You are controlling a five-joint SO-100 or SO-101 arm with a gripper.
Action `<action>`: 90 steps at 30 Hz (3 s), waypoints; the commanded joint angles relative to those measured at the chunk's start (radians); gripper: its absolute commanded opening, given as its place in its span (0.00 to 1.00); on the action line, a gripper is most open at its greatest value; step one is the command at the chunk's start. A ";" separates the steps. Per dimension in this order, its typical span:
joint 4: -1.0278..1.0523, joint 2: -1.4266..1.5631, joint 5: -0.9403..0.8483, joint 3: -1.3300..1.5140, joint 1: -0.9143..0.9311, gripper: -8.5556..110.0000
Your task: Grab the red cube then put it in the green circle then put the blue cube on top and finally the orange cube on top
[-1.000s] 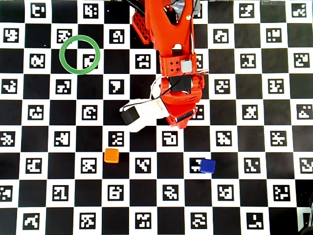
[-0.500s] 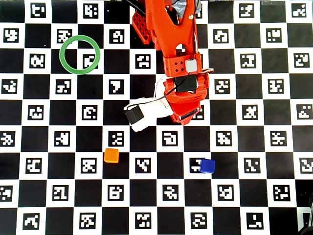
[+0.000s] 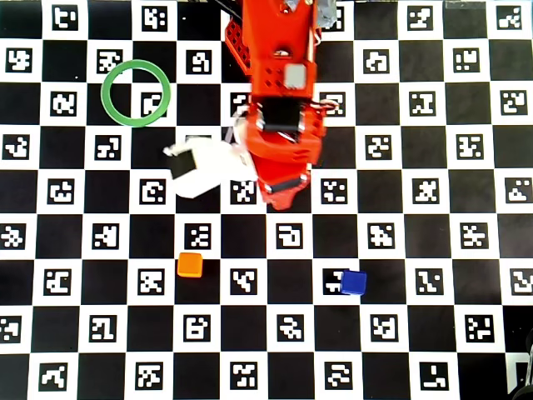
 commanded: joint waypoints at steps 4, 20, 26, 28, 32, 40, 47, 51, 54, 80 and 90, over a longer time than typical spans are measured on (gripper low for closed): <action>0.044 0.069 -0.144 -0.123 0.273 0.12; 0.025 0.017 -0.538 -0.110 0.742 0.12; -0.014 -0.055 -0.632 -0.097 0.887 0.11; -0.025 -0.089 -0.670 -0.103 0.939 0.11; -0.040 -0.150 -0.741 -0.117 1.022 0.11; -0.103 -0.167 -0.867 -0.055 1.103 0.11; -0.261 -0.170 -0.911 0.078 1.101 0.11; -0.295 -0.170 -0.931 0.118 1.095 0.11; -0.310 -0.170 -0.943 0.130 1.095 0.11; -0.449 -0.242 -0.959 0.235 1.095 0.11; -0.465 -0.249 -0.965 0.255 1.097 0.11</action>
